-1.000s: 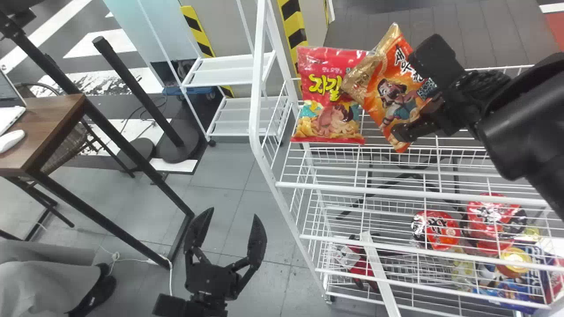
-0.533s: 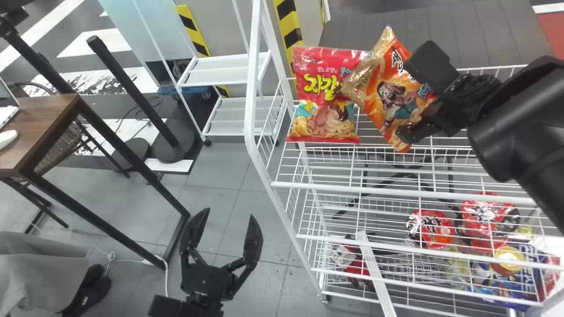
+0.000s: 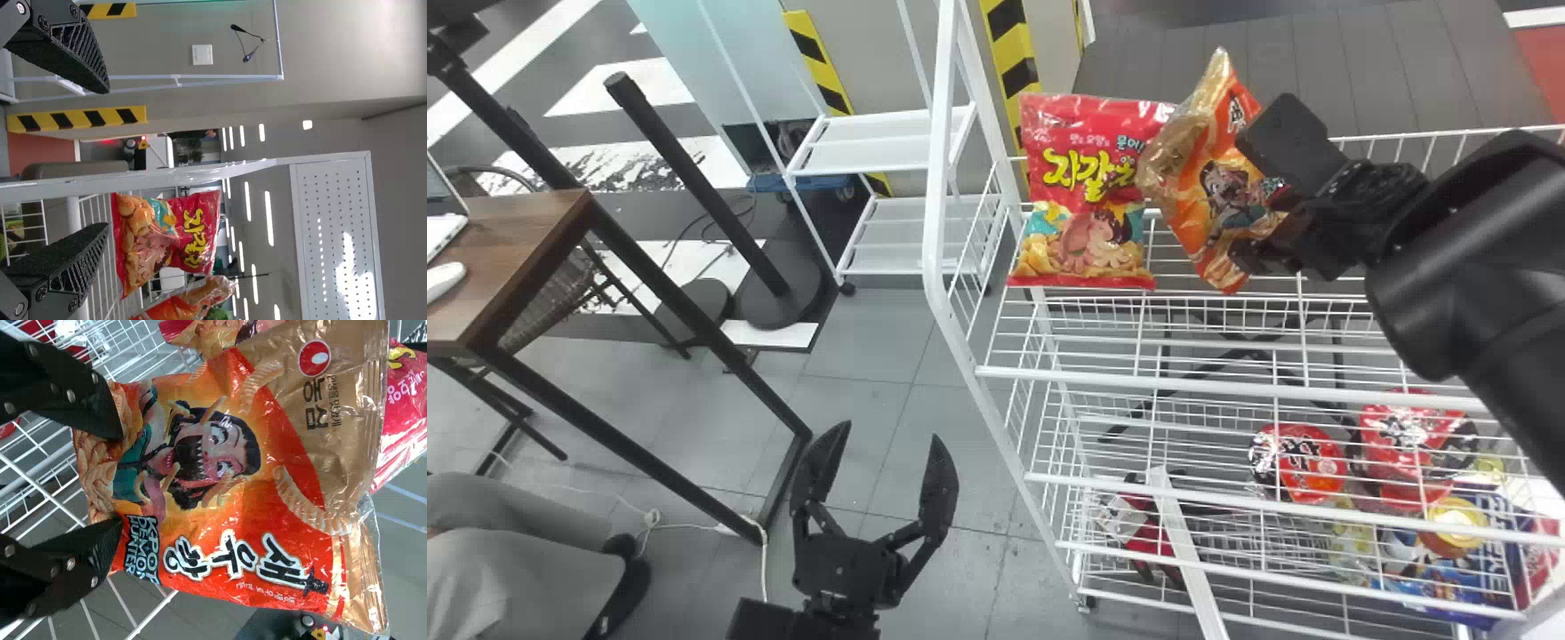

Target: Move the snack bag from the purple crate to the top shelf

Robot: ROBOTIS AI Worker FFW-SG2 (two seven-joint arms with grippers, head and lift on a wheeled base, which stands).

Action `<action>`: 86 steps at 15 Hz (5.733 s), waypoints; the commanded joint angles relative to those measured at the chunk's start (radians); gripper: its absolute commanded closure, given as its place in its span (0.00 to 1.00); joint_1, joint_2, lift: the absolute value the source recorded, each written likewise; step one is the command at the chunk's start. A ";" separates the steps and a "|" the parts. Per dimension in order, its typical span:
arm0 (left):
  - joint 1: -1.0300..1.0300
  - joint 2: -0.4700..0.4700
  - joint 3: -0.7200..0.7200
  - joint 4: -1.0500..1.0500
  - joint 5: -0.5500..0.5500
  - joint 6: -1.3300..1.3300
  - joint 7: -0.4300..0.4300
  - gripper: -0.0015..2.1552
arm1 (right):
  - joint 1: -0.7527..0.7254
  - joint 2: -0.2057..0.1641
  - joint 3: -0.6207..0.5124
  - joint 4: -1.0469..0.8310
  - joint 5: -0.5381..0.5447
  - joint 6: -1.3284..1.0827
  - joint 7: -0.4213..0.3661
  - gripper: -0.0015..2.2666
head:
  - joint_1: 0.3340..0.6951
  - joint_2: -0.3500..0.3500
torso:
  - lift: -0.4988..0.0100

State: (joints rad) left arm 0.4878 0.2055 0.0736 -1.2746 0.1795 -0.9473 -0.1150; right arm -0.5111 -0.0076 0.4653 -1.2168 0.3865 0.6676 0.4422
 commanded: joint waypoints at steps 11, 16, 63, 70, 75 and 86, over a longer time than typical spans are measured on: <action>0.000 0.000 -0.011 0.000 -0.002 -0.001 0.000 0.05 | 0.169 0.004 -0.065 -0.270 -0.002 0.093 -0.089 0.86 | 1.00 0.95 | 1.00; -0.002 0.002 -0.021 0.000 -0.003 -0.001 -0.002 0.05 | 0.318 0.008 -0.070 -0.451 -0.009 0.148 -0.148 0.86 | 1.00 0.94 | 1.00; -0.028 0.006 -0.044 0.061 0.000 -0.081 -0.009 0.05 | 0.241 0.008 -0.070 -0.056 -0.994 -0.401 -0.637 0.85 | 1.00 0.98 | 1.00; -0.029 0.009 -0.044 0.063 0.000 -0.081 -0.012 0.05 | 0.207 0.008 -0.082 -0.050 -1.006 -0.318 -0.603 0.13 | 1.00 0.97 | 1.00; -0.031 0.009 -0.048 0.063 0.000 -0.084 -0.012 0.05 | 0.198 0.008 -0.086 -0.055 -1.002 -0.260 -0.586 0.11 | 1.00 0.98 | 1.00; -0.029 0.017 -0.048 0.061 0.003 -0.109 -0.009 0.05 | 0.413 0.008 -0.119 -0.512 -0.842 0.037 -0.619 0.10 | 1.00 1.00 | 1.00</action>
State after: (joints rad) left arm 0.4585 0.2202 0.0261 -1.2134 0.1823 -1.0525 -0.1242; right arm -0.1536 0.0000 0.3454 -1.6298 -0.5192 0.6869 -0.1662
